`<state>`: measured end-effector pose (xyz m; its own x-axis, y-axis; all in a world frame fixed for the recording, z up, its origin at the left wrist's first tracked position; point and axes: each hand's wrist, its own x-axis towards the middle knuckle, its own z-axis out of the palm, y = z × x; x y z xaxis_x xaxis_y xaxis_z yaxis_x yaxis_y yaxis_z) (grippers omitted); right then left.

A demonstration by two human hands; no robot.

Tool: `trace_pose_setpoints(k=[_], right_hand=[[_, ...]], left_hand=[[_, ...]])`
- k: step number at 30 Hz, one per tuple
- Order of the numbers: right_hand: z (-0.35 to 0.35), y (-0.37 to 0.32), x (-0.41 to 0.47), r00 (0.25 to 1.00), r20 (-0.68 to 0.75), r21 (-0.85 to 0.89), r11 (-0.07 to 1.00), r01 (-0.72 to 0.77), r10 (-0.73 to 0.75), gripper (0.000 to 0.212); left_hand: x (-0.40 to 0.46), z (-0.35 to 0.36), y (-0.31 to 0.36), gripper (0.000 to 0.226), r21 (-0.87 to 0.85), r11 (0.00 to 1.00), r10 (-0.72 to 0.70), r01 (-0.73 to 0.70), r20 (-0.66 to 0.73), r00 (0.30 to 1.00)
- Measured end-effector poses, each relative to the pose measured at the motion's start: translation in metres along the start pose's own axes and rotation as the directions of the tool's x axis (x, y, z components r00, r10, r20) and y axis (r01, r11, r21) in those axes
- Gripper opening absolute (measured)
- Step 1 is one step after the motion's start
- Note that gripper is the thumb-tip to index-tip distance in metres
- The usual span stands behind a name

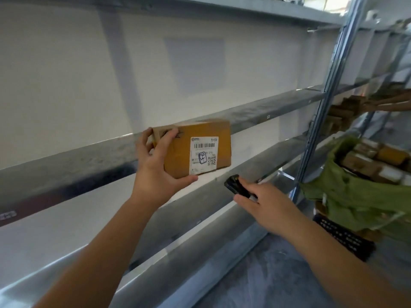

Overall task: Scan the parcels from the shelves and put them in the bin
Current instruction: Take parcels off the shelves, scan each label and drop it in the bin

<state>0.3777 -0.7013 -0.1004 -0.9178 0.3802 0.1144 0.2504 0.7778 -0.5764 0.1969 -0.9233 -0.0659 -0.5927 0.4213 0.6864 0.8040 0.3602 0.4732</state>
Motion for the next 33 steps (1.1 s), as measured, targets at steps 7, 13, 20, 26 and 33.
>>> trace_pose_setpoints(k=[7,13,20,26,33], right_hand=[[0.013,0.118,-0.042,0.954,-0.141,0.162,0.957,-0.241,0.264,0.064],[-0.004,0.212,-0.085,0.908,-0.138,0.218,0.906,-0.362,0.396,0.049],[-0.041,0.321,-0.118,0.829,-0.148,0.265,0.829,-0.492,0.539,0.067],[-0.089,0.397,-0.137,0.761,-0.132,0.303,0.757,-0.579,0.635,0.092],[-0.131,0.454,-0.157,0.663,-0.160,0.354,0.669,-0.653,0.732,0.057]], left_hand=[[-0.024,0.087,0.046,0.116,-0.108,0.993,0.070,-0.052,0.171,0.983],[-0.046,0.189,0.097,0.115,-0.229,0.969,-0.011,0.097,0.348,0.937],[-0.053,0.303,0.157,0.120,-0.286,0.925,-0.082,0.250,0.493,0.866],[-0.049,0.396,0.208,0.118,-0.316,0.897,-0.086,0.310,0.564,0.821],[-0.029,0.484,0.274,0.115,-0.384,0.871,0.024,0.307,0.657,0.754]])
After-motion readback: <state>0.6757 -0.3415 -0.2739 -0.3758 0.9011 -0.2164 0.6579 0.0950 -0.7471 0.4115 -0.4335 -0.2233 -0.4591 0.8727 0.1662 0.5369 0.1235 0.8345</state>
